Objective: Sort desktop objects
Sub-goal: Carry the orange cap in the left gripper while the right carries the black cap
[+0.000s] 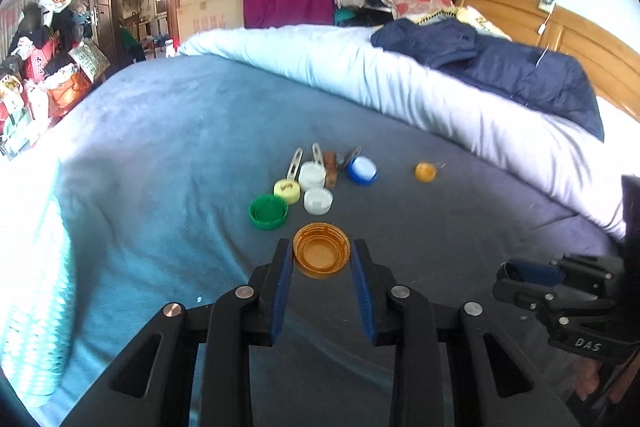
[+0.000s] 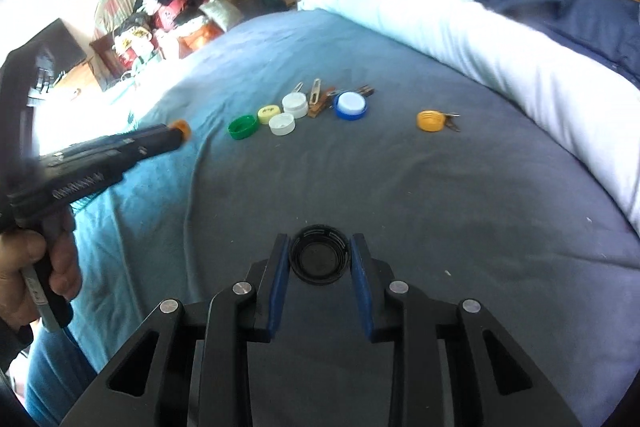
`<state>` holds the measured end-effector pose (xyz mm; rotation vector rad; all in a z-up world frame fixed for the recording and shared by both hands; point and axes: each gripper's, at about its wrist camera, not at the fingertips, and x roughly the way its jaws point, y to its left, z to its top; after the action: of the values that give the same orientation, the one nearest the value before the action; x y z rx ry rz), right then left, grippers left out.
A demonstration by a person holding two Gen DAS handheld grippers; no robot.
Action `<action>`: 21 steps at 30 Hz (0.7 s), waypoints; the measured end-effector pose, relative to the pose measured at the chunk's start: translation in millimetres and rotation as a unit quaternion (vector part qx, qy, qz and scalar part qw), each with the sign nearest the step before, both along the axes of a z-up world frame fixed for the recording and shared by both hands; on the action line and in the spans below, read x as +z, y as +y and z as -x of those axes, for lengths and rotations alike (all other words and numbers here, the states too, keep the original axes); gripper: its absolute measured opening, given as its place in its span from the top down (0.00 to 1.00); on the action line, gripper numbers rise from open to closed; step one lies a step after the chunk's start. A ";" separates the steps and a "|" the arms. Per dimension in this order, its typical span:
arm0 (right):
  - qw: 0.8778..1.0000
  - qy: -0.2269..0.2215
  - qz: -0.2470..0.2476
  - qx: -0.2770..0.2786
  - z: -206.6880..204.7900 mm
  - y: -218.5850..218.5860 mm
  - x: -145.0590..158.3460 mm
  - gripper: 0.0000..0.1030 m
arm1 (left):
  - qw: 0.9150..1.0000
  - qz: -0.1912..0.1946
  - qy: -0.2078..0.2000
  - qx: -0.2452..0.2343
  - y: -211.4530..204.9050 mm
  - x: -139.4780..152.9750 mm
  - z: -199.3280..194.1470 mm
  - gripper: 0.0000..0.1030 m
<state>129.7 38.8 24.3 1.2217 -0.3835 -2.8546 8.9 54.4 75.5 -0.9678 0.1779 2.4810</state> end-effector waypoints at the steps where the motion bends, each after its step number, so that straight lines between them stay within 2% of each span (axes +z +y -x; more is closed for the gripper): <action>1: 1.000 0.004 0.002 -0.003 -4.5 0.7 4.5 0.72 | 1.000 -0.001 0.007 0.005 -1.4 10.4 -6.3 0.70; 8: 0.999 0.039 0.008 0.000 -24.0 -5.8 40.0 0.72 | 0.997 -0.052 0.050 0.007 -10.6 81.5 -29.8 0.70; 10: 0.999 0.048 0.003 0.006 -25.2 -11.9 49.6 0.72 | 0.995 -0.077 0.067 0.006 -16.6 107.8 -36.7 0.70; 15: 0.997 0.069 0.002 0.019 -23.9 -23.1 72.8 0.72 | 0.988 -0.133 0.079 0.004 -31.9 153.7 -47.3 0.70; 17: 0.997 0.076 0.000 0.028 -20.5 -28.8 81.9 0.72 | 0.987 -0.140 0.082 0.011 -40.9 164.3 -50.5 0.70; 21: 0.994 0.094 -0.011 0.047 -10.2 -44.2 104.3 0.72 | 0.987 -0.130 0.086 0.041 -64.5 175.3 -52.3 0.70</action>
<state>139.9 -5.4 128.6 0.9358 -0.2809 -2.8667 61.2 -10.1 250.8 -0.6645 -0.1315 2.5818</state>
